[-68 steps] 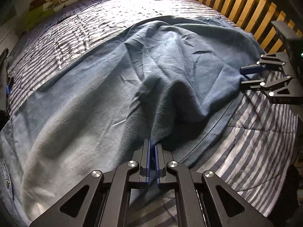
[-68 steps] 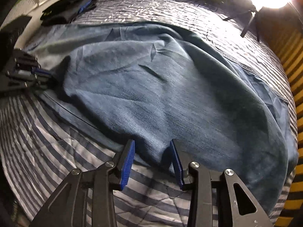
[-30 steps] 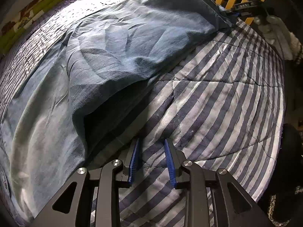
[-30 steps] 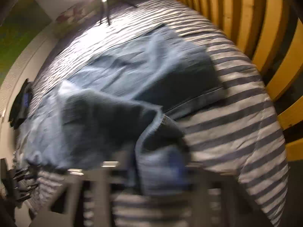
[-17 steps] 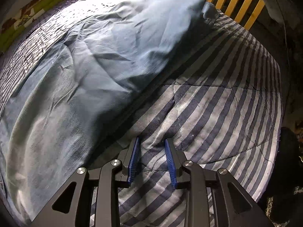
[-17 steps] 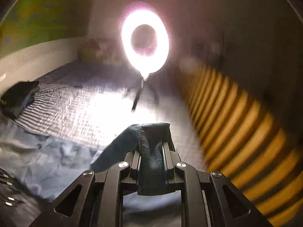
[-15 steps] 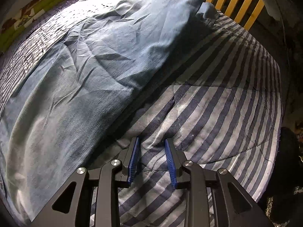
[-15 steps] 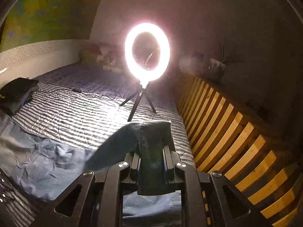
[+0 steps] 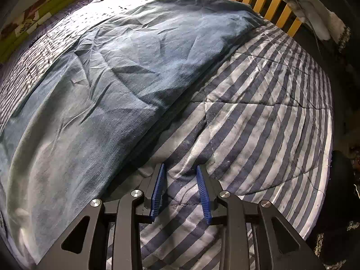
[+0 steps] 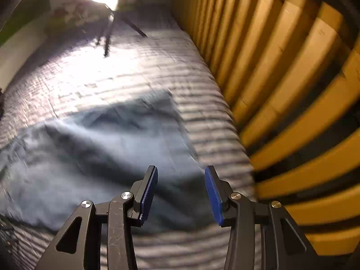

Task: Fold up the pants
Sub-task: 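Grasp the jeans hem with the right tool and pull it straight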

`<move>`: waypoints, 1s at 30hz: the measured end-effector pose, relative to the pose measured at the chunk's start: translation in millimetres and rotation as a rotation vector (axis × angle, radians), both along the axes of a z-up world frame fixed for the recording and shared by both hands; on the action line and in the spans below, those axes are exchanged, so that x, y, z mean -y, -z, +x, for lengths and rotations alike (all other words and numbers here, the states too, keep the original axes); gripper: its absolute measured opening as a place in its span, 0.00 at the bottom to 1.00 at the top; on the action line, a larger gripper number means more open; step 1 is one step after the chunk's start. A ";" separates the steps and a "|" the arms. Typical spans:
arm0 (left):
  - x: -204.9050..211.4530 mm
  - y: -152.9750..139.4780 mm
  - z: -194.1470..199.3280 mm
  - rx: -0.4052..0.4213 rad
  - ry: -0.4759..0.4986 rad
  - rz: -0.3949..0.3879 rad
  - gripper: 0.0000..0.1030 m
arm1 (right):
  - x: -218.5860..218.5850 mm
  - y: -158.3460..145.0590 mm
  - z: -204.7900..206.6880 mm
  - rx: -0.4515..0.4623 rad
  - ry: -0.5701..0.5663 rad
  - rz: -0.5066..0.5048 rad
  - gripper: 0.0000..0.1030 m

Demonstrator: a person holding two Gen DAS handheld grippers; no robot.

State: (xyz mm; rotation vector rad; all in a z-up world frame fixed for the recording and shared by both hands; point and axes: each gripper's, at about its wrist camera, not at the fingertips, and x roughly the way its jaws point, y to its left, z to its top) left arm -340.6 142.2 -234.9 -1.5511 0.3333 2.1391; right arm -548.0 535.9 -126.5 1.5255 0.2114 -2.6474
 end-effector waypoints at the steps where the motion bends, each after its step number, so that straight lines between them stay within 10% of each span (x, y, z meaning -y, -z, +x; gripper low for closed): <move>1: -0.7 -0.5 3.0 -0.001 0.000 -0.002 0.31 | 5.3 0.3 -5.9 -0.019 -0.002 -0.012 0.39; 11: 4.0 4.0 -7.7 0.008 0.003 0.011 0.33 | 26.7 39.7 -106.6 0.162 0.222 -0.357 0.39; 21: 24.7 -55.0 -3.3 -0.087 -0.045 0.128 0.34 | 28.1 68.5 -140.7 0.255 0.438 -0.359 0.38; 25: 55.9 -55.7 -28.2 -0.134 -0.130 0.065 0.34 | 28.0 70.9 -137.6 0.248 0.478 -0.361 0.08; 30: 75.1 0.3 -48.2 -0.011 -0.172 0.002 0.34 | 31.0 37.7 -133.1 0.124 0.450 -0.384 0.02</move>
